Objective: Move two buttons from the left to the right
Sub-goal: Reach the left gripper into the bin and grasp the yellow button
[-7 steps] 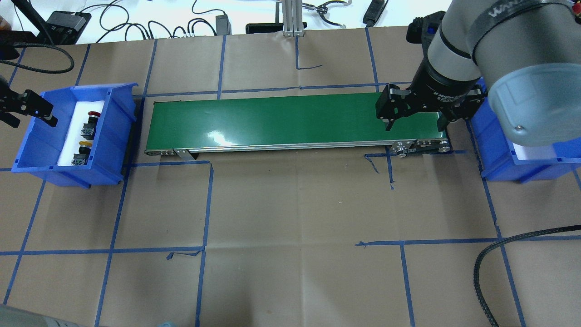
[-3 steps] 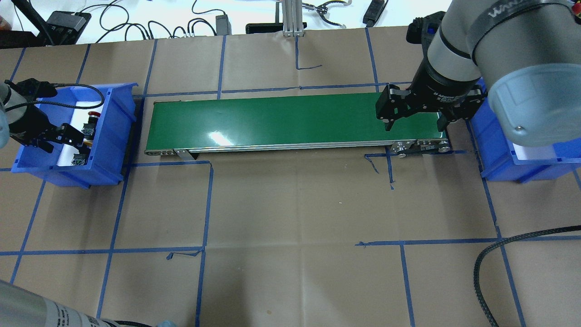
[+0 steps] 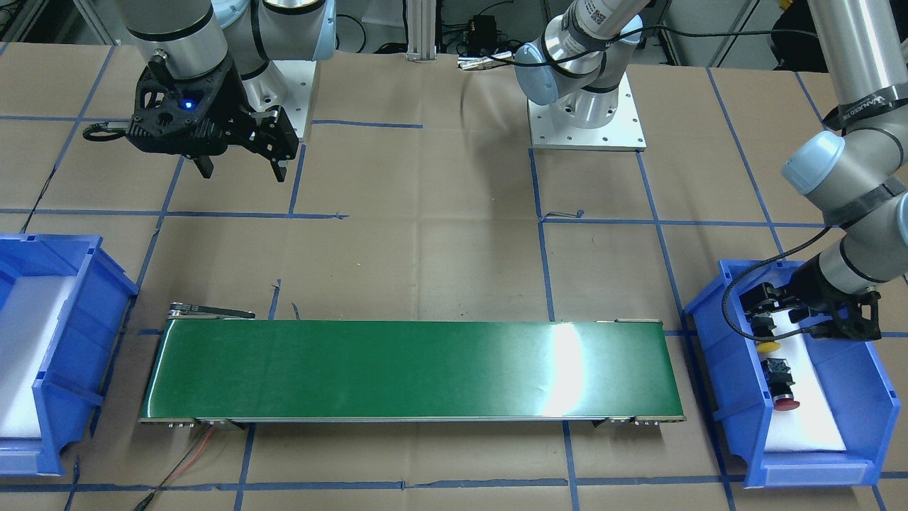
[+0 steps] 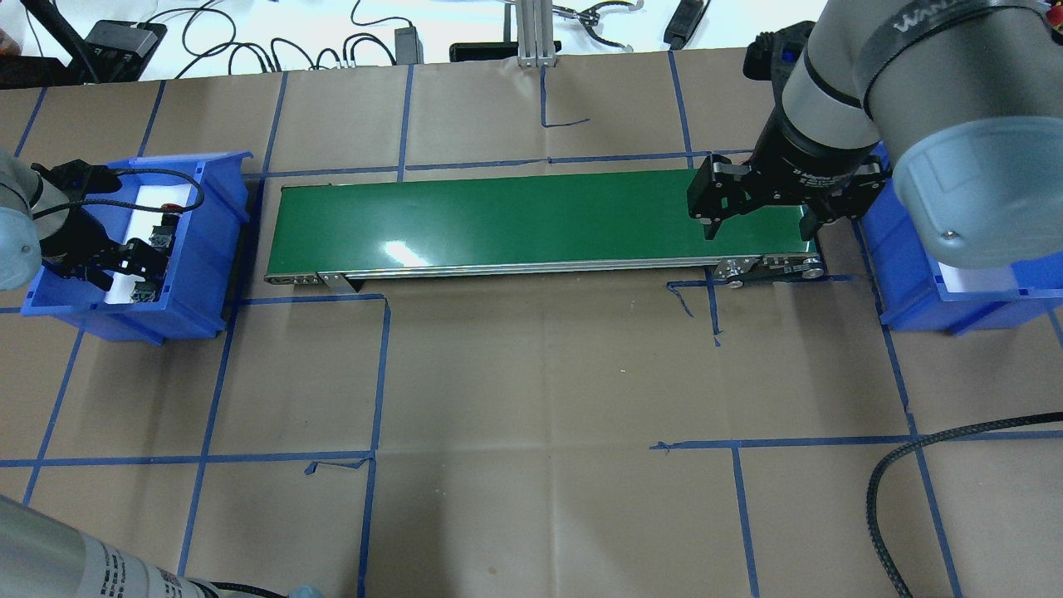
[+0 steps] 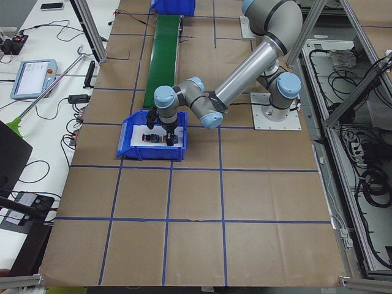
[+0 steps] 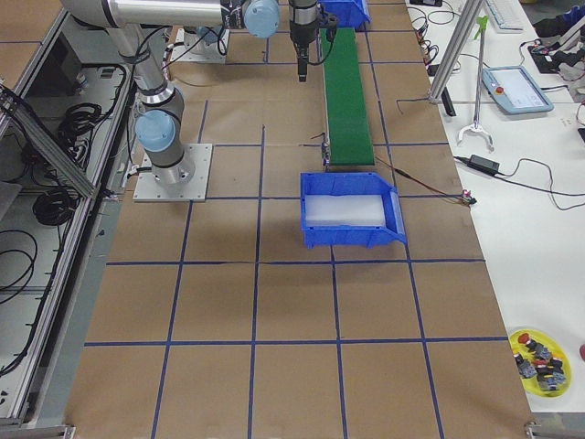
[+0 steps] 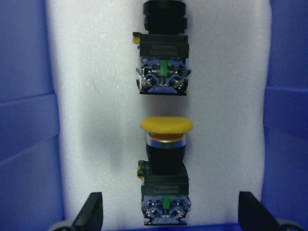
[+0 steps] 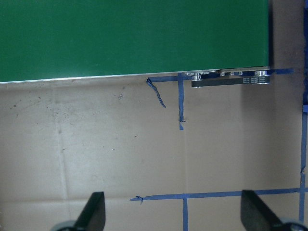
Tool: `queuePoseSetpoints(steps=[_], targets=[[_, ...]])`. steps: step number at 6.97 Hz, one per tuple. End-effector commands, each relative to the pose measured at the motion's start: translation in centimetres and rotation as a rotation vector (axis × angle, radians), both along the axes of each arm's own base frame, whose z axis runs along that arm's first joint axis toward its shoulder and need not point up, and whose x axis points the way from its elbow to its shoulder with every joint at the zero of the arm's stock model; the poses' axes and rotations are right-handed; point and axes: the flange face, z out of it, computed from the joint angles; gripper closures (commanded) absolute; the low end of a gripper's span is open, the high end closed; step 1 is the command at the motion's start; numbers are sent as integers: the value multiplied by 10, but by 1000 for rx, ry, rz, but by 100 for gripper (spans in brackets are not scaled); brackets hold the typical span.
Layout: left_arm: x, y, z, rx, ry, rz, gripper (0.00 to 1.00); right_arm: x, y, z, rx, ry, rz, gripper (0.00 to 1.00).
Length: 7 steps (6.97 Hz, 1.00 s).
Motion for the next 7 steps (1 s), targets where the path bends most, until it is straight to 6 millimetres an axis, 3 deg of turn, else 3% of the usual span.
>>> queuePoseSetpoints(steps=[1,2,4,5,6,7], targets=[[2,-2,-9,1,-4,20,1,0,0,0,0,0,0,0],[3,-4,-12,-9,-8,28,12,0,0,-1,2,0,0,0],[3,-4,-11,-10,-9,26,54,0,0,-1,2,0,0,0],[4,-5,-9,-15,-11,28,70,1,0,-1,2,0,2,0],[6,-10,-2,-33,-13,26,85,1,0,-1,2,0,2,0],[8,-11,9,-47,-26,29,89,1,0,0,0,0,2,0]])
